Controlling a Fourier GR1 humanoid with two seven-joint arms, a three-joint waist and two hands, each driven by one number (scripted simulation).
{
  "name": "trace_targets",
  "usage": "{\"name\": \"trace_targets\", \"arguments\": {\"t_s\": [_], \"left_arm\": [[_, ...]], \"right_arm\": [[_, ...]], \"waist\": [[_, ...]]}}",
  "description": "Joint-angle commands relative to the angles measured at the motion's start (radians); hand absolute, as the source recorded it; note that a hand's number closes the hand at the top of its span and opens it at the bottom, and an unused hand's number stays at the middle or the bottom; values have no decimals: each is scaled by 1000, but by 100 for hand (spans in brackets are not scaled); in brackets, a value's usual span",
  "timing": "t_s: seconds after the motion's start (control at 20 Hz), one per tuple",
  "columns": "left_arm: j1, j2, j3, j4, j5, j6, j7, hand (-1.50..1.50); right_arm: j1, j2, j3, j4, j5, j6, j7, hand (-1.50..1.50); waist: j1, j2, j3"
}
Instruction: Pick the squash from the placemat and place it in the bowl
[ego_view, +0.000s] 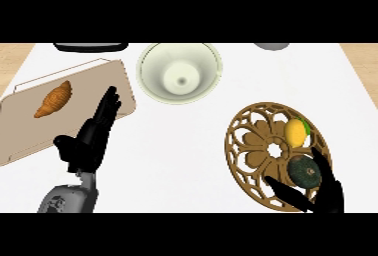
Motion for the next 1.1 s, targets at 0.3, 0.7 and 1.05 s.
{"name": "trace_targets", "arguments": {"t_s": [0.3, 0.7, 1.05], "left_arm": [[-73, 10, 54, 40, 14, -26, 28, 0], [-2, -22, 9, 41, 1, -40, -29, 0], [-78, -50, -48, 50, -18, -55, -3, 0]], "right_arm": [[-25, -54, 77, -33, 85, 112, 9, 150], [-146, 35, 314, 74, 104, 87, -123, 150], [-487, 38, 695, 99, -73, 224, -154, 150]], "waist": [[-2, 2, 3], [38, 6, 3], [122, 17, 7]]}}
